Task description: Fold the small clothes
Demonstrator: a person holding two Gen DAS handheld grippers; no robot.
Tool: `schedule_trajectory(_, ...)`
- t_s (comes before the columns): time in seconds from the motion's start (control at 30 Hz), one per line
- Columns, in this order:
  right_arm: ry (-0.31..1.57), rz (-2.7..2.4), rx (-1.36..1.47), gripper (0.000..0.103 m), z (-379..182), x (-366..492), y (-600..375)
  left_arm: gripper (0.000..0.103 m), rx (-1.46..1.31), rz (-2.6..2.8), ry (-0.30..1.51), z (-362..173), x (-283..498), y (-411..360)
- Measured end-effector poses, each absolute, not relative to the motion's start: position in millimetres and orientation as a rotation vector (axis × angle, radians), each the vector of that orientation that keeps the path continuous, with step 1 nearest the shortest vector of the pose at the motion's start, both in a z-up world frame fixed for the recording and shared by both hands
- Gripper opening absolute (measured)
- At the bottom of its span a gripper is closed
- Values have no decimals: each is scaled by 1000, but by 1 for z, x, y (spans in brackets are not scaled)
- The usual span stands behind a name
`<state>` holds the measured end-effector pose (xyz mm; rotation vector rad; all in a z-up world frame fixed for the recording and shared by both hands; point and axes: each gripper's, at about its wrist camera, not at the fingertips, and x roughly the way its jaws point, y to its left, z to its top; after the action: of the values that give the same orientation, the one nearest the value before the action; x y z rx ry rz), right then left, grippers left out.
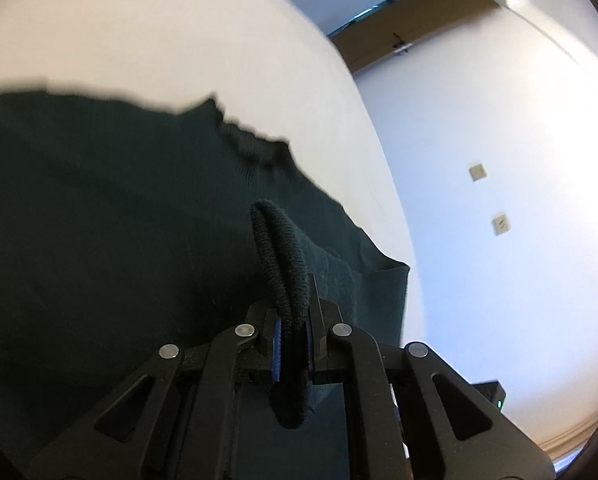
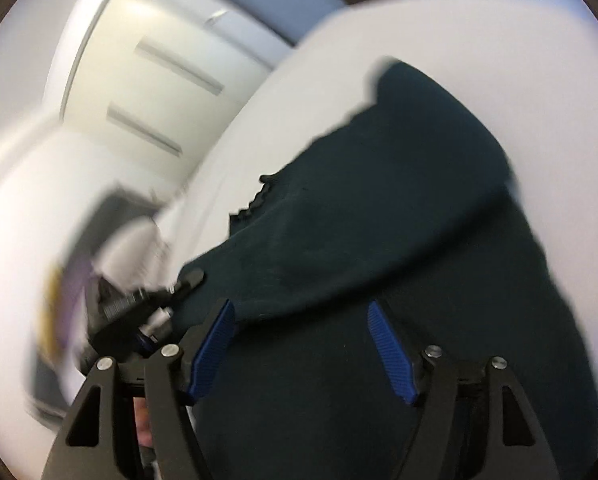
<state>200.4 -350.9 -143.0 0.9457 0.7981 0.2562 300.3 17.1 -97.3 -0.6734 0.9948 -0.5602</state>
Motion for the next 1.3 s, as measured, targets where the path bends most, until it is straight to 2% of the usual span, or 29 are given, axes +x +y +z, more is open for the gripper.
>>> schedule_trajectory(0.1, 784, 307, 1234, 73, -174, 209, -359, 7, -609, -577, 928, -76, 294, 18)
schedule_trajectory(0.2, 702, 288, 1377, 73, -186, 220, -366, 7, -567, -593, 881, -61, 283, 23)
schedule_trajectory(0.43, 537, 199, 1542, 73, -195, 227, -390, 7, -606, -536, 847, -63, 287, 45)
schedule_trajectory(0.6, 474, 179, 1583, 73, -200, 229, -395, 7, -644, -486, 875, -83, 290, 74)
schedule_trajectory(1.0, 421, 150, 1552, 71, -205, 227, -417, 8, -589, -409, 1021, -159, 318, 73)
schedule_trajectory(1.23, 440, 137, 1514, 68, -202, 230, -420, 8, -568, -422, 1003, -160, 310, 77)
schedule_trajectory(1.3, 444, 136, 1522, 63, -205, 230, -421, 9, -576, -426, 1005, -160, 304, 79)
